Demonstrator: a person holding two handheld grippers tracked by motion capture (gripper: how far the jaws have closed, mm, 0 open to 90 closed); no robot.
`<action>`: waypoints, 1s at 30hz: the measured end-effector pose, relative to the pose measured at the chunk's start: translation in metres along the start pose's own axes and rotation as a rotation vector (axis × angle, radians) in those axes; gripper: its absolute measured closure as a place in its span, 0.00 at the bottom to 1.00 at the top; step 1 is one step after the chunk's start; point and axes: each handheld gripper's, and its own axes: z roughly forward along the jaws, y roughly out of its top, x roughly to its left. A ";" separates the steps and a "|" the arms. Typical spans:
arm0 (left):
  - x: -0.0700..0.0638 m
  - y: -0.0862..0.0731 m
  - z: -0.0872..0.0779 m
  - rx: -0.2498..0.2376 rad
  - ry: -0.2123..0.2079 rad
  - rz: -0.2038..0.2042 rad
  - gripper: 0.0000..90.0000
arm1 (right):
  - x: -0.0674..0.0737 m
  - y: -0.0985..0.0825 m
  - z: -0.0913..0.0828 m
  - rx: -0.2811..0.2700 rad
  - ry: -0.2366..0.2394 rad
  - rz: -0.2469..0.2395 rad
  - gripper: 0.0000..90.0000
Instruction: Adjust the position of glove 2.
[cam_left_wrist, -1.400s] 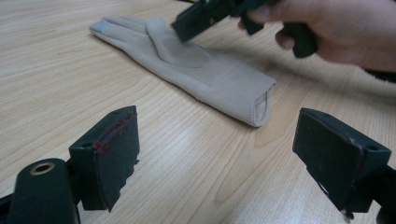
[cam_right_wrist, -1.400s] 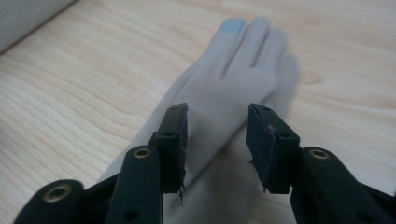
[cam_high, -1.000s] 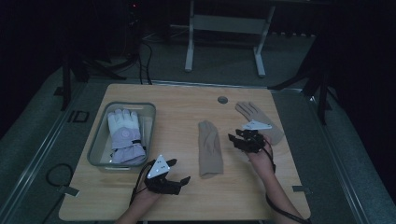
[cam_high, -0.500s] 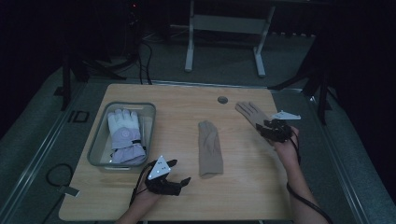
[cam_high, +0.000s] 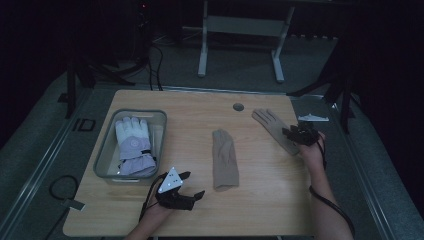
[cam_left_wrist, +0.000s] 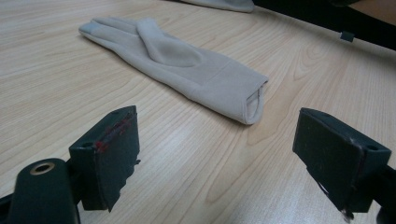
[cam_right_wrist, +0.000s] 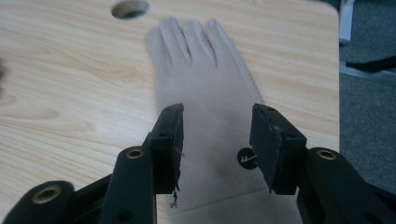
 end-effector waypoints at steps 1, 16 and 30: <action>0.000 0.000 0.000 0.000 0.001 -0.001 0.17 | 0.000 0.000 0.003 0.006 -0.003 -0.009 0.60; 0.001 -0.002 -0.001 0.009 0.009 -0.008 0.17 | -0.003 0.004 0.037 0.054 -0.001 -0.038 0.55; 0.001 -0.001 -0.002 0.005 0.016 -0.010 0.17 | 0.010 0.002 0.039 0.100 -0.072 0.047 0.92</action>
